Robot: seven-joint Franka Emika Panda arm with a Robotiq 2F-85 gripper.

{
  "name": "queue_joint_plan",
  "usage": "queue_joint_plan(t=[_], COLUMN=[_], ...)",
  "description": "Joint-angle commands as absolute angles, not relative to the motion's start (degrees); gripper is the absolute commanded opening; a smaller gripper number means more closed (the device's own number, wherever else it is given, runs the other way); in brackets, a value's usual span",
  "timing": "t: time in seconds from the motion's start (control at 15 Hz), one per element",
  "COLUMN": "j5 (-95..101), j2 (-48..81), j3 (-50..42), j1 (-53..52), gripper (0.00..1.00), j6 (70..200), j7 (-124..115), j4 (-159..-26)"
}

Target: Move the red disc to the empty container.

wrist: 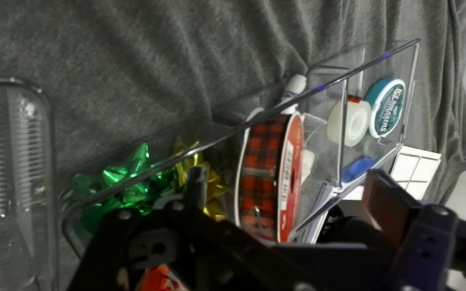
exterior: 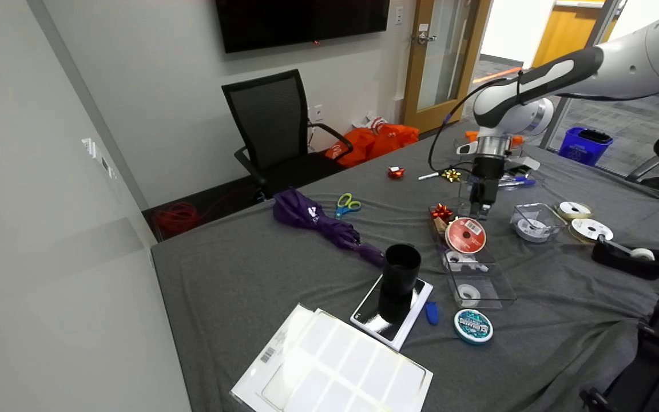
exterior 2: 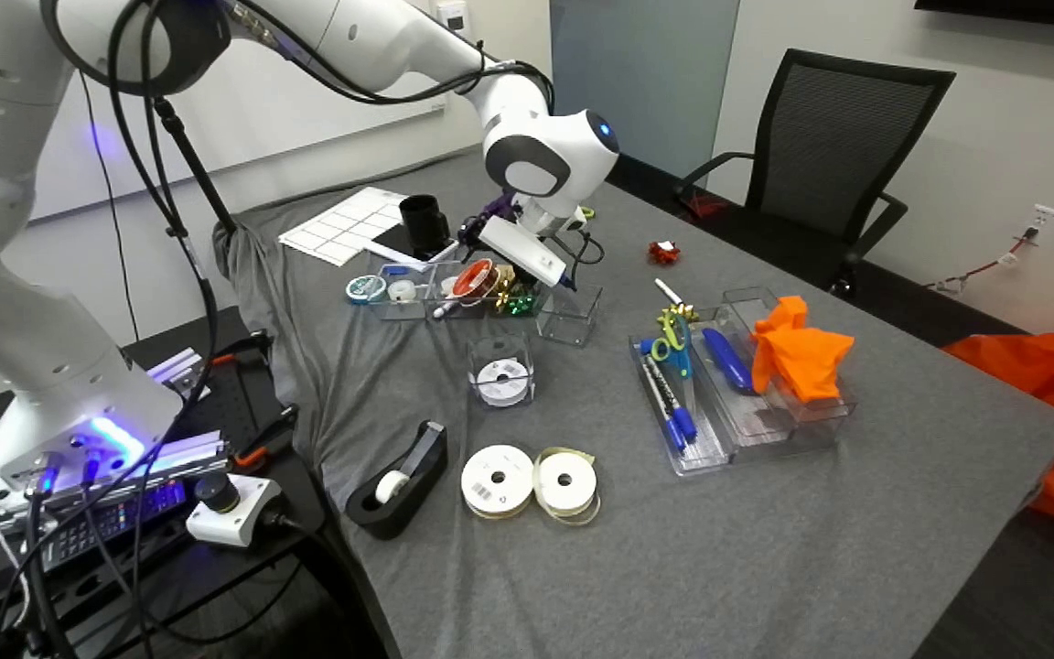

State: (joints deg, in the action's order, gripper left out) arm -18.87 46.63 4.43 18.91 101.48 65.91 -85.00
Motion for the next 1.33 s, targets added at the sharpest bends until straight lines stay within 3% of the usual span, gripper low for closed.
queue_joint_plan(t=[0.0, 0.4, 0.47, 0.6, 1.2, 1.27], j5=[-19.4, -20.7, -21.7, -24.2, -27.0, -26.9], j2=[43.1, 45.5, 46.0, 46.4, 46.8, 46.8], j3=[4.5, 4.7, 5.2, 5.8, 5.1, 5.1], j1=[18.9, 19.0, 19.4, 19.9, 19.6, 19.6], gripper=[1.00, 1.00, 0.75, 0.68, 0.03, 0.01], j6=[103.3, 103.5, 103.2, 102.9, 103.6, 103.7], j7=[67.9, 67.9, 68.4, 68.8, 69.2, 69.2], j4=[-89.7, -87.7, -87.3, -86.9, -86.6, -86.6])
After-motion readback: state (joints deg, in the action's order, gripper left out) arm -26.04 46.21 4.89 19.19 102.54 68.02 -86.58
